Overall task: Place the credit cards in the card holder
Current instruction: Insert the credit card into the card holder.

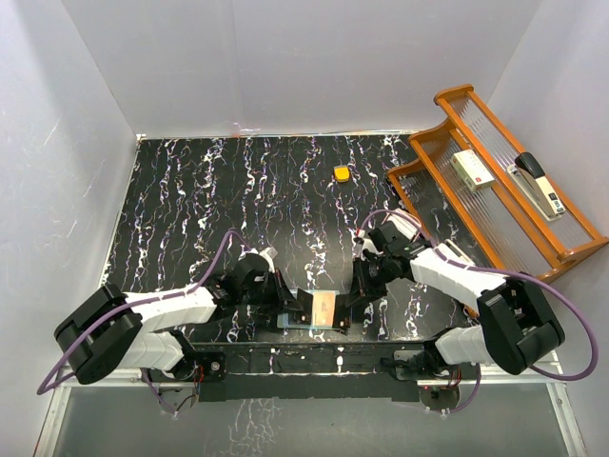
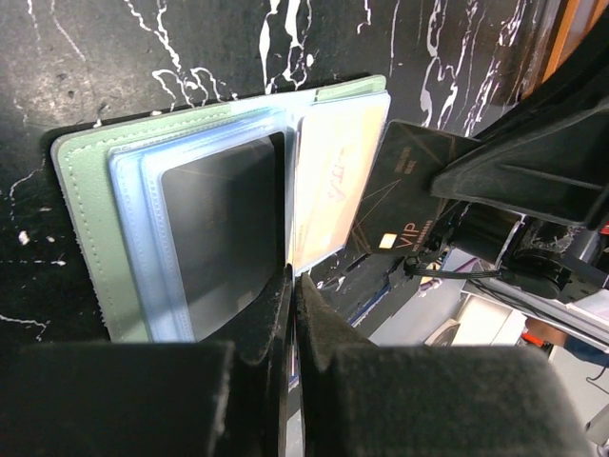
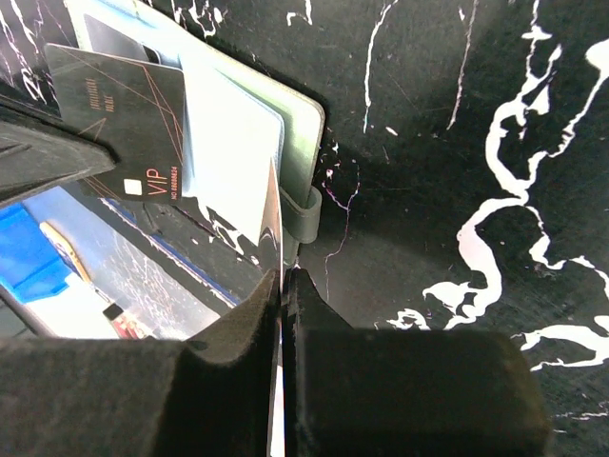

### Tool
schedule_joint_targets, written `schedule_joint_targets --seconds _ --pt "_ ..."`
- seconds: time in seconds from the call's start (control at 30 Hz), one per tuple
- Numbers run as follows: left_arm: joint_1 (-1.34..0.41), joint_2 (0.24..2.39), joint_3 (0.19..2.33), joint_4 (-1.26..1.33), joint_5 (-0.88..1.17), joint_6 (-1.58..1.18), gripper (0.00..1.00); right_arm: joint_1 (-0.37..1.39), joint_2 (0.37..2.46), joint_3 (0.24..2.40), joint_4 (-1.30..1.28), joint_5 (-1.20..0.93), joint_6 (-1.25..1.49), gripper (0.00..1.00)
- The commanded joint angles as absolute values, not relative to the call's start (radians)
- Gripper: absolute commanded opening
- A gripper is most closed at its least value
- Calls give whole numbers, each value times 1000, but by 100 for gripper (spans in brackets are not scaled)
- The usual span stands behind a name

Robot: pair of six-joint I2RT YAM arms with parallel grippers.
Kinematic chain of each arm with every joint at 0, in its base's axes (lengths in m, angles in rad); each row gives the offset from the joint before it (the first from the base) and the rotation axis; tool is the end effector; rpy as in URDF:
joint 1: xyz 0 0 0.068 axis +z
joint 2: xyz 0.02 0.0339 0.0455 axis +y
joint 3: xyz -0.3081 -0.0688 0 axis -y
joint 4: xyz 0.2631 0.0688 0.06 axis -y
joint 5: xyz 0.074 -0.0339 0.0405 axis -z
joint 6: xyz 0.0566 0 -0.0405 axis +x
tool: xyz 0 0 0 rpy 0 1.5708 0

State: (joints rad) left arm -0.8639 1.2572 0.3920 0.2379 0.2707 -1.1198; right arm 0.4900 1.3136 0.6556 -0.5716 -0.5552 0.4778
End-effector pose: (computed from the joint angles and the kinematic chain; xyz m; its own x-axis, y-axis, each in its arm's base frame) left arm 0.1478 -0.1964 0.1698 -0.9521 -0.2206 -0.2116 0.0375 0.6027 -0.7971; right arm 0.1866 0.1333 0.1830 -0.9938 -0.0872 -0.0687 -0.1110 0.7960 0.5950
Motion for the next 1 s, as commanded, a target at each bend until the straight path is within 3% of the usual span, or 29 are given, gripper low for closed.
schedule_joint_targets --seconds 0.0,0.5,0.97 --pt "-855 1259 383 284 292 -1112 0 492 1320 632 -516 -553 459 0" --pt "-853 1311 340 405 335 -1111 0 492 1290 588 -500 -545 488 0" --pt "-840 1207 388 284 325 -1008 0 492 1280 593 -499 -552 497 0"
